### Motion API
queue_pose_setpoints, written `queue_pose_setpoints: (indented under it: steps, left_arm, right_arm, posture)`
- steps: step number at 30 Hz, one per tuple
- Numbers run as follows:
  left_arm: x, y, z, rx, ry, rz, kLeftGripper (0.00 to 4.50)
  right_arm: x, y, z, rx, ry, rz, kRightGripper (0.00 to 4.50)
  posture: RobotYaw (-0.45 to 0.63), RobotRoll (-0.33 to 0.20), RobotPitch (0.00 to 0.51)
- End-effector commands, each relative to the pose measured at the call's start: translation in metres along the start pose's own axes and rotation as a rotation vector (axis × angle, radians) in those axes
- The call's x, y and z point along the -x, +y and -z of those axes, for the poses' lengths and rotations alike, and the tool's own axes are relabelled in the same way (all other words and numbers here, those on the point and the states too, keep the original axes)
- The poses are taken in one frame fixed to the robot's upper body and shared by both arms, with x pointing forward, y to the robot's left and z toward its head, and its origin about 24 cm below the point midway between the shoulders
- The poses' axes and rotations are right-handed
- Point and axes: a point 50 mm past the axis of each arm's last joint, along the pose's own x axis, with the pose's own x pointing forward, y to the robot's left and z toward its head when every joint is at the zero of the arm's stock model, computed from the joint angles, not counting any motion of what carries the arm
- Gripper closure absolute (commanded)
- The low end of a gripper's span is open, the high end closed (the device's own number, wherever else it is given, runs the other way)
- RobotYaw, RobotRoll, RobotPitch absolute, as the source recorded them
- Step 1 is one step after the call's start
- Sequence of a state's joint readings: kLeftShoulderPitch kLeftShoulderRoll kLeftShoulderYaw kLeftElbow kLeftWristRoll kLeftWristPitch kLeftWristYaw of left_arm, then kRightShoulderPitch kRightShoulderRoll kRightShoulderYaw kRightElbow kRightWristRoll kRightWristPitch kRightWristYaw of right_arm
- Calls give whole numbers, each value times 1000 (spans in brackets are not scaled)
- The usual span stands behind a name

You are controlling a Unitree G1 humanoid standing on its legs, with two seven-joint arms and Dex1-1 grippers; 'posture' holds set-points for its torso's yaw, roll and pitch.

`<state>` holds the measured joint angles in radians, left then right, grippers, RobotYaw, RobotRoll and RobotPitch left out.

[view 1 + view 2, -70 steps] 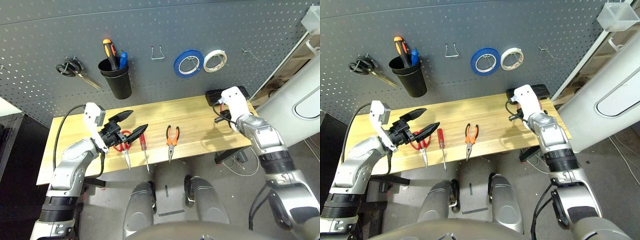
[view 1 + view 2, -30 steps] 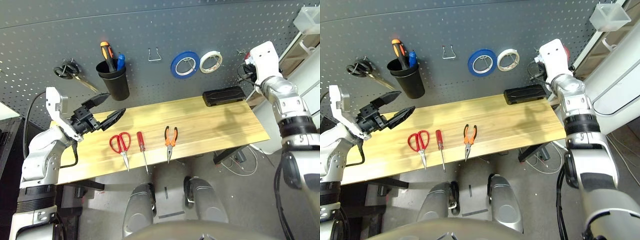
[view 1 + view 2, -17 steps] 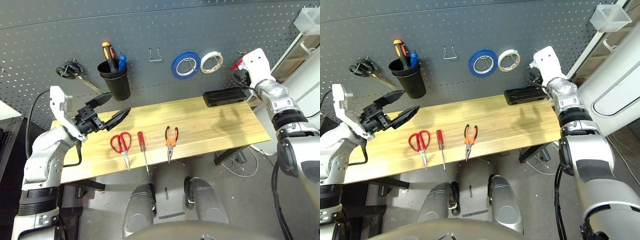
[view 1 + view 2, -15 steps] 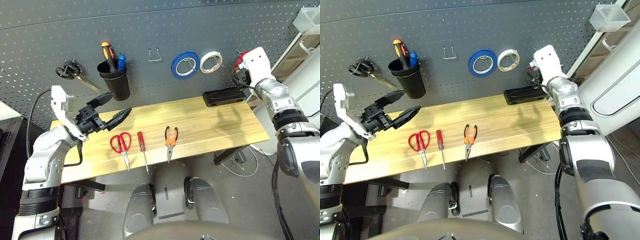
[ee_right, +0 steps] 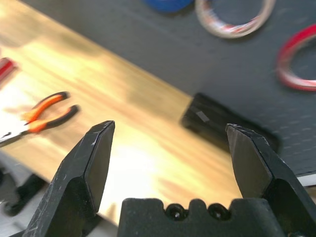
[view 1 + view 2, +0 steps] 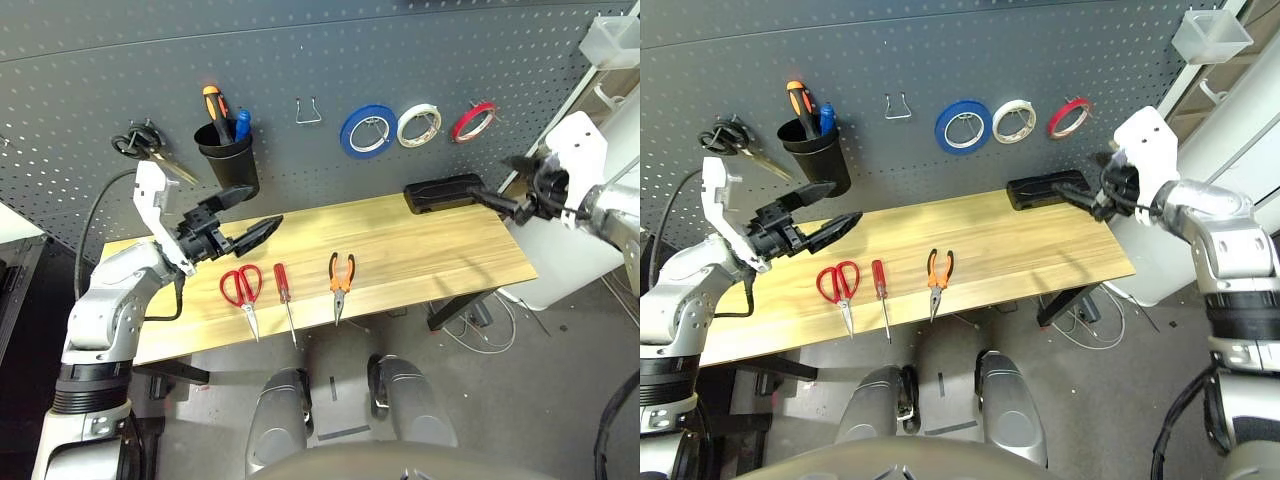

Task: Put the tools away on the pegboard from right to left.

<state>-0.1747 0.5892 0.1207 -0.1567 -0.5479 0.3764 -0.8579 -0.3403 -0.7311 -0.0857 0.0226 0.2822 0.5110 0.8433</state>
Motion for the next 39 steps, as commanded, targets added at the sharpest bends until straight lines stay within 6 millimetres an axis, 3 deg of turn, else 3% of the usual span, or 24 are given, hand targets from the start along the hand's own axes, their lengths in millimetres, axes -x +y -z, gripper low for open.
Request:
queue_pose_setpoints:
  steps: [1, 7, 11, 17, 23, 28, 39]
  left_arm:
    - [-9, -12, 6, 6, 28, 49, 0]
    - [-20, -23, 15, 6, 60, 120, 0]
    - [-21, -25, 18, 0, 68, 171, 0]
    - [-6, -20, 19, -10, 77, 203, 0]
    - [4, -15, 17, -53, 140, 233, 0]
    - [16, -12, 31, -81, 269, 241, 0]
    - [25, -17, 42, -60, 318, 207, 0]
  right_arm:
    - [-18, 20, 14, -65, 42, -17, 17]
    - [-48, 54, 30, -244, 172, 15, 17]
    - [-71, 85, 24, -407, 217, 3, 17]
    - [-96, 117, 16, -572, 297, 34, 17]
    - [-119, 138, 12, -646, 390, 83, 17]
    - [-133, 151, 7, -650, 438, 152, 17]
    - [-148, 167, 16, -680, 552, 234, 17]
  posture:
    - [-91, 0, 127]
    - [-92, 0, 179]
    - [-108, 0, 205]
    - [-125, 0, 250]
    - [-121, 0, 272]
    - [-118, 0, 280]
    - [-106, 0, 285]
